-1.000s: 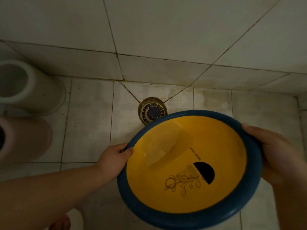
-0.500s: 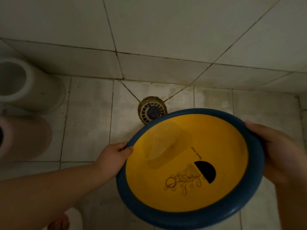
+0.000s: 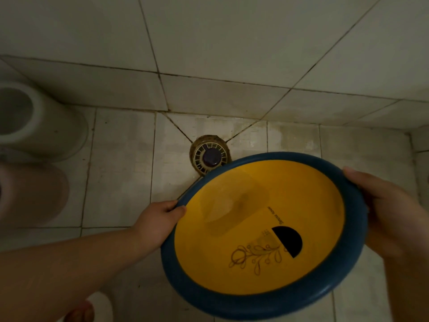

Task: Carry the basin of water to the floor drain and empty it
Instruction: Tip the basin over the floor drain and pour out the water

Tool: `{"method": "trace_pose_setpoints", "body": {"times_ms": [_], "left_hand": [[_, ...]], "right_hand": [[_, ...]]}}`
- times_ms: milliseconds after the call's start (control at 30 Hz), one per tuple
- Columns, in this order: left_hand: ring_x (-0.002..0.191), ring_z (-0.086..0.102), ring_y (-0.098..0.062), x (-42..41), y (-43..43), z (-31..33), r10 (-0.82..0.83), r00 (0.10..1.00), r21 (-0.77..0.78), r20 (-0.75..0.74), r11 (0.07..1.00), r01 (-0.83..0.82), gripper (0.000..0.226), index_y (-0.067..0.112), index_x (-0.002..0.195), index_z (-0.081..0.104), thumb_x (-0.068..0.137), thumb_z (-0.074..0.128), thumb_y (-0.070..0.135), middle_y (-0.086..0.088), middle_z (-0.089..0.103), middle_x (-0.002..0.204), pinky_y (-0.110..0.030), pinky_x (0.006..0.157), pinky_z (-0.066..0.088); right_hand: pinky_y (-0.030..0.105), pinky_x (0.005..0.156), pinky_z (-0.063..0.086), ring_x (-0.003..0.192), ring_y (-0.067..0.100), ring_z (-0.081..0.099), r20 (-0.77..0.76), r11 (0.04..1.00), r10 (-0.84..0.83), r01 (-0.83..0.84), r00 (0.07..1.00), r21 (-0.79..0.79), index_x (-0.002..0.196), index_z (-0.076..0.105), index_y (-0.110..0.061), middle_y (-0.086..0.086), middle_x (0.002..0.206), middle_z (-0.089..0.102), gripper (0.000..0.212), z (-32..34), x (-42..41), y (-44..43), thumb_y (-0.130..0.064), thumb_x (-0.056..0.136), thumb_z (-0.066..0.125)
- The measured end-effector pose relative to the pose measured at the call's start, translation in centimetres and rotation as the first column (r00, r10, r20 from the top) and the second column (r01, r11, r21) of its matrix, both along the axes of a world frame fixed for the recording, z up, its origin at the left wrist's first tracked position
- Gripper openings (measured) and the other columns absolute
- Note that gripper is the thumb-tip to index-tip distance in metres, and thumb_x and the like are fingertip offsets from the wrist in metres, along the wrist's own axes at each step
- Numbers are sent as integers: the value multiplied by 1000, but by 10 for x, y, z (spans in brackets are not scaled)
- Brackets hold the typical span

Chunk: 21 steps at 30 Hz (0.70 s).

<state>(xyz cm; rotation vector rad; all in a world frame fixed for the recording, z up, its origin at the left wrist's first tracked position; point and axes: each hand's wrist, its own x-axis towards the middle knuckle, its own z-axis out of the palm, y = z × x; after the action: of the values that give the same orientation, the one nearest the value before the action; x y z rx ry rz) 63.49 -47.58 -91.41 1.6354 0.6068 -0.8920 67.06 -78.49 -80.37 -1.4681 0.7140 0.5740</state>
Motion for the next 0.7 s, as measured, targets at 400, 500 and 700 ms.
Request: {"method": "trace_pose_setpoints", "body": {"times_ms": [400,500,700], "left_hand": [[89,67,-27,5,-1,-1,-21,999,-3,-26,1000,21,17,21,90,69,91,52,26,-15,72,99,-26,74,50],[91,66,-30,9,-1,-3,-48,998,8,-39,999,49,24,11,97,69,91,52,27,-19,70,103,-27,74,50],[86,65,-23,17,-1,-4,-50,998,2,-43,999,50,17,20,90,68,91,52,26,-12,70,96,-25,70,49]], "right_hand": [[26,44,27,37,12,32,8,999,-45,45,999,3,51,47,-14,-1,40,33,30,3,1,3,-37,66,57],[26,47,29,40,13,34,32,998,-67,67,997,0,58,48,-13,3,45,33,27,8,1,7,-37,63,58],[22,40,26,31,7,30,49,996,-92,92,995,6,38,49,-22,-7,34,30,35,10,6,11,-37,67,60]]}}
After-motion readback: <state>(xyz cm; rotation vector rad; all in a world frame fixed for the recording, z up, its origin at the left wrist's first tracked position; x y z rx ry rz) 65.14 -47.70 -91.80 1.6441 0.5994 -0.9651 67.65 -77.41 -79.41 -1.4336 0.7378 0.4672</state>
